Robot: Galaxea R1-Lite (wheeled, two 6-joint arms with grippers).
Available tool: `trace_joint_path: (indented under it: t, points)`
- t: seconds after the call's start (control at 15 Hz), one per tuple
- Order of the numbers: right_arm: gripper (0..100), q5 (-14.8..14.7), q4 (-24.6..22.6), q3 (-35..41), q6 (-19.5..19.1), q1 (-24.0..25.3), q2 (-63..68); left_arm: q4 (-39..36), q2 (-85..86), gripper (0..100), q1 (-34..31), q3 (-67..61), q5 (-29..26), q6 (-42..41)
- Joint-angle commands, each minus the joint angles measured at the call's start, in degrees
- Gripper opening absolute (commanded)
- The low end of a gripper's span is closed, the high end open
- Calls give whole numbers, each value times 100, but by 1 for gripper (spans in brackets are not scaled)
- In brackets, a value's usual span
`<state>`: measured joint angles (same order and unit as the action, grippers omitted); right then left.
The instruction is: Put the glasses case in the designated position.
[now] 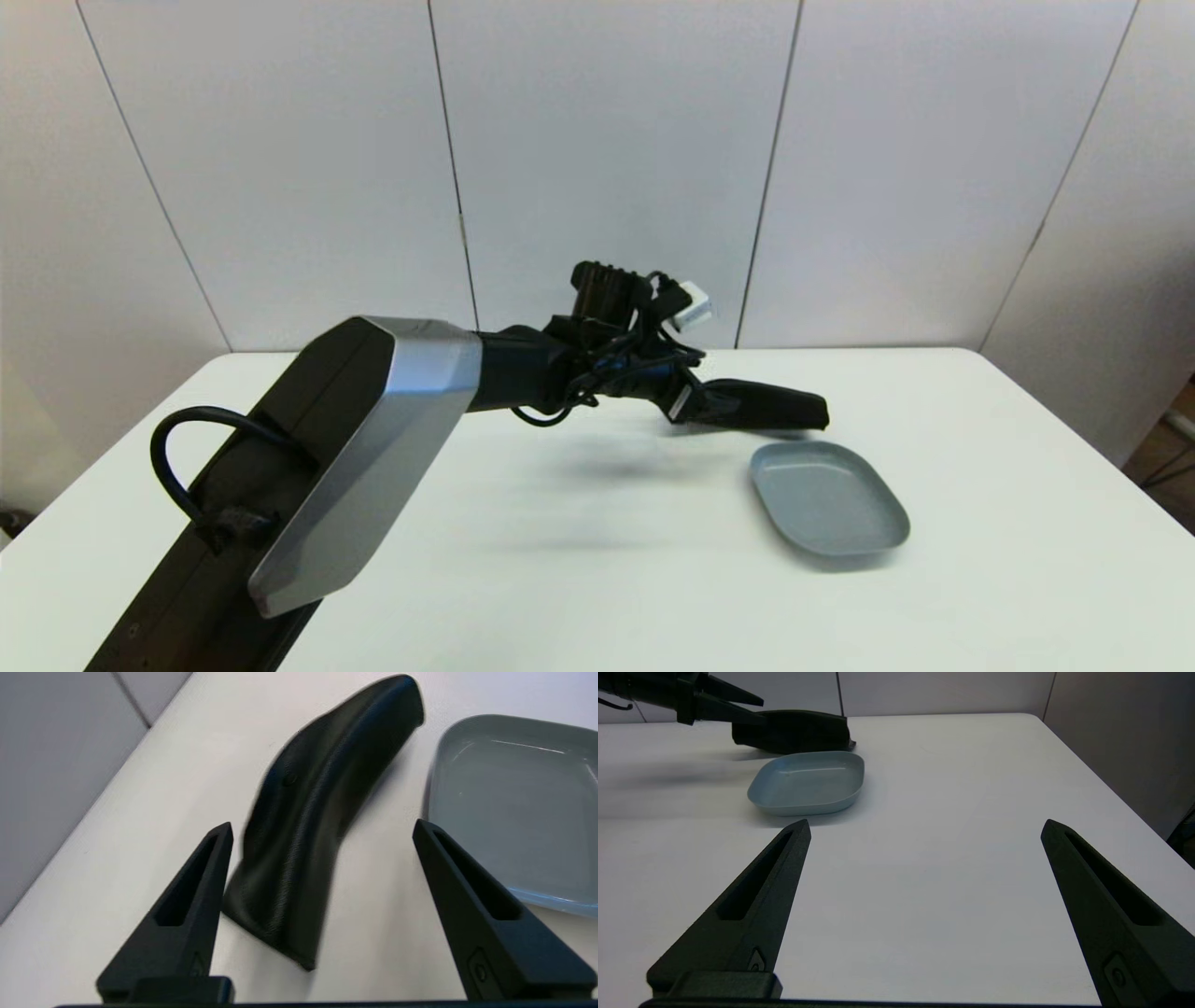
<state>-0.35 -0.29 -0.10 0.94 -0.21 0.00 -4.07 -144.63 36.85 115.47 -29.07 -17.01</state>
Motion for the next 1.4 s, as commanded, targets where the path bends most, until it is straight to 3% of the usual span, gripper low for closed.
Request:
trace_joint_path:
  t: [0.07,0.2,0.73,1.13,1.27,1.4]
  points:
    - [100,0,-6,1,3,3,0,469,541,100,-451,2,121,453]
    - [100,0,-6,1,3,-6,0,1066,1024,100,-899,2,121,576]
    - [100,0,-6,1,3,3,0,5443,3679,100,-2815,-508,508,417]
    - [100,0,-6,1,3,3,0,5303,6597,100,-3949,-3874,1572,470]
    - [100,9,-6,1,3,-6,0,4696,7546,100,-4230,-5052,1607,453]
    - [100,9,-6,1,3,-6,0,3589,8548,100,-4388,-6238,1615,479]
